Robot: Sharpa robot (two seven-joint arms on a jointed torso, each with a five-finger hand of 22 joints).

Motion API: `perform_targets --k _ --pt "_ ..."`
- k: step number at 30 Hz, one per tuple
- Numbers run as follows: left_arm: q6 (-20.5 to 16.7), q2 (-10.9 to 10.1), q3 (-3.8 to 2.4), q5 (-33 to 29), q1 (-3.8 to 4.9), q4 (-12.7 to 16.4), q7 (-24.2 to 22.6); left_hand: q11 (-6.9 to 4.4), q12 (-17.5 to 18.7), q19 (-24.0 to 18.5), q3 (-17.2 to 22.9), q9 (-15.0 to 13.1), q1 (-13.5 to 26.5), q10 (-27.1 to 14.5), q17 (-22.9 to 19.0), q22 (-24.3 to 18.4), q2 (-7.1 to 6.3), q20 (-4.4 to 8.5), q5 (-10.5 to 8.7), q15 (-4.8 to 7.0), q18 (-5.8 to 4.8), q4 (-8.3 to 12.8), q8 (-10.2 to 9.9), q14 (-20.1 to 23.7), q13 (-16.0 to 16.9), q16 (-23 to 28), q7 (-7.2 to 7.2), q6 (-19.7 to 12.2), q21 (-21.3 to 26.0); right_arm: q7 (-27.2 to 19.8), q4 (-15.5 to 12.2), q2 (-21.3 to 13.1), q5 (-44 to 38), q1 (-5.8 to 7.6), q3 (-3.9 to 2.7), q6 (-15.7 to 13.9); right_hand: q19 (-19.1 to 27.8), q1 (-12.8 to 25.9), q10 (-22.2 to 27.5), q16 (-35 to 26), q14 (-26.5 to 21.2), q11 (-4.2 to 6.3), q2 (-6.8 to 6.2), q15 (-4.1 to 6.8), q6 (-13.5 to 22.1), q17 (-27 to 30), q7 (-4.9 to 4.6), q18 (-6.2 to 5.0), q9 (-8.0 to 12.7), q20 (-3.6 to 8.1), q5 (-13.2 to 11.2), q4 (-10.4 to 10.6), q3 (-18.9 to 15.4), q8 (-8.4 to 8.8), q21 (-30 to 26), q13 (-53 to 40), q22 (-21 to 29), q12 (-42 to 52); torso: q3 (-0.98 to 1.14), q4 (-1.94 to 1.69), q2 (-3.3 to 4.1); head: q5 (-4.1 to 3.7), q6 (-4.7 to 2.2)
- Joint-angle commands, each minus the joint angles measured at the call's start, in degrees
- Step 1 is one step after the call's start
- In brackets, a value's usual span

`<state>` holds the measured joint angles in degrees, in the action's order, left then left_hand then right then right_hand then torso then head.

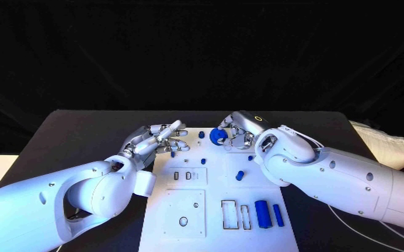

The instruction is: Assemble the parts on the task board

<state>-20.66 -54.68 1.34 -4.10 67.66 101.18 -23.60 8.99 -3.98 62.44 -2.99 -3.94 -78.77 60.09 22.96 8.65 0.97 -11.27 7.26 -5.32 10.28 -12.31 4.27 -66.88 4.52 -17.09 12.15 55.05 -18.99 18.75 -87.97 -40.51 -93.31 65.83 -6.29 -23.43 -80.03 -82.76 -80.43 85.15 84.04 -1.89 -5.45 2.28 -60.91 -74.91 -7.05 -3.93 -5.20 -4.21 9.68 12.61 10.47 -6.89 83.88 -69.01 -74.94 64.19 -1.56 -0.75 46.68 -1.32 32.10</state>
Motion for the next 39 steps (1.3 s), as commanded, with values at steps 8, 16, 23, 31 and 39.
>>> perform_targets --k 8,16,23,31,39 --pt "-1.74 -0.60 -0.06 2.47 0.54 -2.33 -1.24 0.79 0.10 -5.20 -0.07 -0.03 -0.45 -0.69 -0.90 -1.58 0.54 -1.12 -0.17 -1.37 -0.29 1.18 -0.26 5.99 -0.08 5.27 0.51 -0.51 3.30 0.45 2.62 4.88 -2.28 0.04 0.20 1.43 -0.38 0.80 -0.29 0.05 3.93 0.41 -0.10 0.12 -0.92 -4.28 0.52 0.87 -0.62 0.15 0.14 0.48 0.11 0.44 0.29 0.08 -0.92 -0.20 -0.03 0.00 0.07 0.19 0.23" --pt "-2.39 -0.68 -0.06 2.27 0.69 -2.87 -1.51 1.64 0.17 -11.50 -0.17 0.03 -0.36 -1.74 -5.21 -3.92 0.84 -3.32 -0.16 -3.37 -0.17 1.82 -0.35 11.26 -0.55 10.78 1.09 -0.96 7.53 0.70 5.56 7.88 -3.10 0.04 0.42 1.86 -0.39 0.93 -0.29 0.04 3.92 0.38 -0.15 0.09 -0.85 -4.25 0.49 0.87 -0.60 0.13 0.13 0.51 0.13 0.53 0.30 0.06 -0.95 -0.21 -0.04 -0.05 0.08 0.32 0.32" --pt "-3.39 -0.50 -0.06 1.19 0.71 -3.39 -1.56 2.61 0.33 -13.61 -0.28 0.15 -0.07 -4.12 -8.03 -4.76 0.85 -4.35 -0.15 -4.30 -0.06 2.05 -0.56 12.58 -0.82 12.74 2.18 -2.29 9.10 0.33 7.34 9.69 -3.65 0.02 0.84 2.97 -0.41 0.92 -0.29 0.04 3.92 0.38 -0.16 0.09 -0.84 -4.26 0.49 0.88 -0.59 0.13 0.13 0.50 0.14 0.54 0.31 0.06 -0.98 -0.22 -0.04 0.00 0.01 0.50 0.44" --pt "-4.10 -0.15 -0.06 0.20 0.71 -4.04 -1.92 3.09 0.26 -15.74 -0.16 0.08 -0.04 -5.68 -10.32 -4.88 0.87 -4.96 -0.13 -4.97 -0.09 2.27 -0.40 14.36 -0.83 13.45 2.54 -3.11 10.43 0.34 8.13 10.55 -3.84 -0.02 1.18 4.83 -0.41 0.89 -0.28 0.04 3.92 0.38 -0.17 0.08 -0.79 -4.26 0.49 0.88 -0.58 0.12 0.16 0.45 0.19 0.60 0.31 0.06 -0.99 -0.25 0.00 0.19 0.01 0.80 0.83" --pt "-4.56 -0.11 -0.06 -0.07 0.72 -4.03 -2.48 3.12 0.27 -15.86 -0.12 0.08 -0.05 -5.84 -10.58 -4.86 0.89 -5.01 -0.12 -5.02 -0.09 2.30 -0.41 14.52 -0.84 13.46 2.55 -3.21 10.51 0.65 8.23 10.56 -4.11 -0.04 1.29 5.56 -0.43 0.91 -0.27 0.03 3.92 0.36 -0.21 0.07 -0.74 -4.25 0.46 0.89 -0.57 0.11 0.15 0.43 0.21 0.66 0.32 0.06 -1.02 -0.27 0.09 0.17 0.02 0.77 0.76"
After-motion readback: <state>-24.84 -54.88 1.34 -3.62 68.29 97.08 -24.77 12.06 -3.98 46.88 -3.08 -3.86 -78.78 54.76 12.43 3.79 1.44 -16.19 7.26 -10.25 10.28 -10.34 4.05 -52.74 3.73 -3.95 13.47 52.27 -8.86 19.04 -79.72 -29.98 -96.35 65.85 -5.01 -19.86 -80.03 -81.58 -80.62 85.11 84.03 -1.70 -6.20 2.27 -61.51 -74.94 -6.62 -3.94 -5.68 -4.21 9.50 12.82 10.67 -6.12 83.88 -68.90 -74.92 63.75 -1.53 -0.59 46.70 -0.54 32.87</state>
